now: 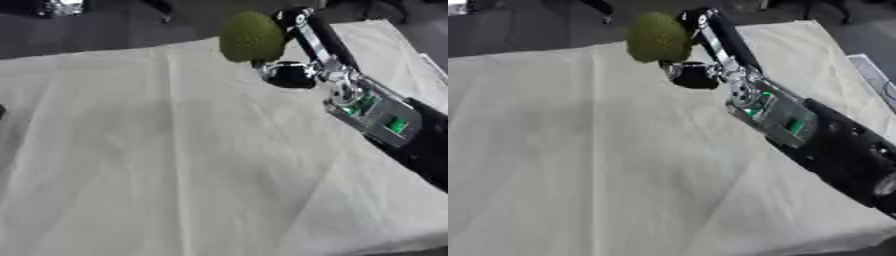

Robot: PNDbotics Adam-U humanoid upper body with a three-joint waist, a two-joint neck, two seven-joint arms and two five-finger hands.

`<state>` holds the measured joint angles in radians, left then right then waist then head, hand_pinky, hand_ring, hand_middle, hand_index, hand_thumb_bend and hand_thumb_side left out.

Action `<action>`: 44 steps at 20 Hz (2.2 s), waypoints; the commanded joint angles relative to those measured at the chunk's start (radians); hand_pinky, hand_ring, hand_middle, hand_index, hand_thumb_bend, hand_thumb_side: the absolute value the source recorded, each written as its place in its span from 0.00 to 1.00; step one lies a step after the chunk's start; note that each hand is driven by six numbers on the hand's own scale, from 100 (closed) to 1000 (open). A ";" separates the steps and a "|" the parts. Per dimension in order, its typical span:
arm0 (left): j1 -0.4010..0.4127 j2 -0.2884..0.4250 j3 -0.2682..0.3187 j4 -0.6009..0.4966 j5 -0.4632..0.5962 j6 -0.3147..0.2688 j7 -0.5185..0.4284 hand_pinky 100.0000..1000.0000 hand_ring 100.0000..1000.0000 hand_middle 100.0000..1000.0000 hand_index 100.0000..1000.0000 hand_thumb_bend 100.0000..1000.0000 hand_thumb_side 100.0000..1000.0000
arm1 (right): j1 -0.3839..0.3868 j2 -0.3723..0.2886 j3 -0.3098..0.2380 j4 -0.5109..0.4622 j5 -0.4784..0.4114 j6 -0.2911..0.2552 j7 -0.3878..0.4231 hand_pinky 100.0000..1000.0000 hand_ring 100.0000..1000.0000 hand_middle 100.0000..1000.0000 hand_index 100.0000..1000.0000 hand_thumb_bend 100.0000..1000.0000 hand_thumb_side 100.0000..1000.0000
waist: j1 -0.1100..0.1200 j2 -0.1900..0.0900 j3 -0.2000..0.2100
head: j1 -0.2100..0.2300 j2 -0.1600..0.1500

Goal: Pick up the objects with one hand, pass them to the other hand, and then place them into the box on the other side of the table.

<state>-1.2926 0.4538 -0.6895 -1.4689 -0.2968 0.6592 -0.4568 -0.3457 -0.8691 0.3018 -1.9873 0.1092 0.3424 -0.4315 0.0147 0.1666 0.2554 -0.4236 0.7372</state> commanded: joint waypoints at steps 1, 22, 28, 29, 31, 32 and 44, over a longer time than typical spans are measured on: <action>-0.034 -0.014 -0.024 -0.021 0.000 0.040 -0.066 0.78 0.76 0.74 0.85 0.67 0.59 | -0.025 -0.007 0.004 -0.013 0.020 -0.023 -0.010 0.60 0.67 0.46 0.57 0.12 0.00 | 0.013 -0.022 0.004 | -0.003 -0.009; -0.048 -0.106 -0.097 -0.132 0.025 0.215 0.026 0.79 0.77 0.73 0.85 0.75 0.56 | -0.068 0.039 0.081 -0.013 0.090 -0.150 0.025 0.60 0.66 0.46 0.58 0.11 0.00 | 0.017 0.004 -0.001 | -0.005 -0.034; -0.046 -0.137 -0.110 -0.117 0.096 0.206 0.041 0.78 0.77 0.73 0.85 0.72 0.58 | -0.073 0.043 0.091 -0.013 0.097 -0.194 0.028 0.61 0.66 0.46 0.57 0.10 0.00 | 0.017 0.011 -0.008 | -0.001 -0.029; -0.044 -0.143 -0.113 -0.109 0.103 0.206 0.043 0.78 0.77 0.72 0.85 0.72 0.58 | -0.075 0.044 0.092 -0.013 0.097 -0.206 0.028 0.61 0.66 0.46 0.57 0.10 0.00 | 0.016 0.012 -0.009 | 0.001 -0.029; -0.040 -0.155 -0.121 -0.087 0.110 0.202 0.046 0.78 0.77 0.73 0.85 0.72 0.59 | -0.079 0.045 0.095 -0.013 0.095 -0.227 0.027 0.61 0.66 0.46 0.58 0.10 0.00 | 0.017 0.014 -0.011 | 0.007 -0.030; -0.037 -0.161 -0.125 -0.075 0.112 0.199 0.045 0.79 0.77 0.73 0.84 0.72 0.59 | -0.080 0.045 0.096 -0.013 0.093 -0.234 0.027 0.60 0.66 0.46 0.58 0.09 0.00 | 0.018 0.015 -0.012 | 0.010 -0.031; -0.009 -0.213 -0.114 0.055 0.156 0.136 0.038 0.63 0.51 0.46 0.58 0.00 0.16 | -0.071 0.042 0.103 -0.013 0.104 -0.291 0.022 0.61 0.67 0.46 0.58 0.13 0.00 | 0.022 0.021 -0.021 | 0.015 -0.028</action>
<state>-1.2892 0.2355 -0.8211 -1.4191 -0.1523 0.7858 -0.4152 -0.4046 -0.8096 0.4156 -1.9867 0.2064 0.0570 -0.4093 0.0242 0.1911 0.2357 -0.4110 0.7166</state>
